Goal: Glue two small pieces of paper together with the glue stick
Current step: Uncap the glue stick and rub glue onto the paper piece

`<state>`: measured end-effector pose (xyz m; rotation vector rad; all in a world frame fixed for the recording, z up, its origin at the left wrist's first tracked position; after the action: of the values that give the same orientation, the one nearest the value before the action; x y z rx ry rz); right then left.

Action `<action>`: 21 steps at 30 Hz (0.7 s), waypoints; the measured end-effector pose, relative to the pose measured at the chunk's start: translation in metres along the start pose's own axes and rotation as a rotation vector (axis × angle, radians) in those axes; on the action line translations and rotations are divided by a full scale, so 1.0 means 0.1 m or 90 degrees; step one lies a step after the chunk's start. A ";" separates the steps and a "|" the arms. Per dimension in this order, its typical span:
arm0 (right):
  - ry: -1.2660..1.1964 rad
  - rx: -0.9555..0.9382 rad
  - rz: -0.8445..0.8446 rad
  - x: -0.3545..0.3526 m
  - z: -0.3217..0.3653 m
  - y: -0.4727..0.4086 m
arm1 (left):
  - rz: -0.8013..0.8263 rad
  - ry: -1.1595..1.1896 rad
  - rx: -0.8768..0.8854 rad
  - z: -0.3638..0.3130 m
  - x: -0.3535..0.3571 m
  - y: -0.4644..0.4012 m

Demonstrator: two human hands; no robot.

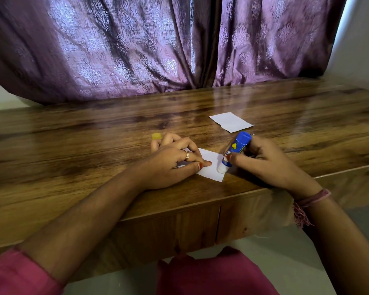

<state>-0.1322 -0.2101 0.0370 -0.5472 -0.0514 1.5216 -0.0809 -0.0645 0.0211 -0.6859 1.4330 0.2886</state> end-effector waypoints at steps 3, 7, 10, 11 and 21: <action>0.007 -0.001 -0.023 -0.04 -0.01 -0.01 | 0.002 0.001 0.002 0.00 -0.01 0.00; -0.003 -0.016 0.008 0.03 0.05 0.02 | 0.003 -0.001 0.004 -0.01 -0.02 0.00; -0.016 -0.005 0.010 0.03 0.04 0.01 | 0.003 -0.003 0.004 -0.02 -0.02 0.00; -0.013 -0.004 0.002 0.01 0.04 0.01 | 0.002 -0.003 0.005 -0.02 -0.03 0.00; 0.012 -0.016 0.021 0.04 0.08 0.03 | 0.005 -0.006 0.000 -0.02 -0.02 0.00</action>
<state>-0.1373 -0.2041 0.0421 -0.5847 -0.0468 1.5495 -0.0829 -0.0652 0.0234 -0.6783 1.4272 0.2988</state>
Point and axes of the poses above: each hand's wrist, its own y-axis away from the middle knuckle, its own x-axis out of the palm, z = x × y, the point moved 9 cm from there along -y, towards the middle knuckle, and after that the axes turned 15 degrees about -y, right-handed, at the moved point
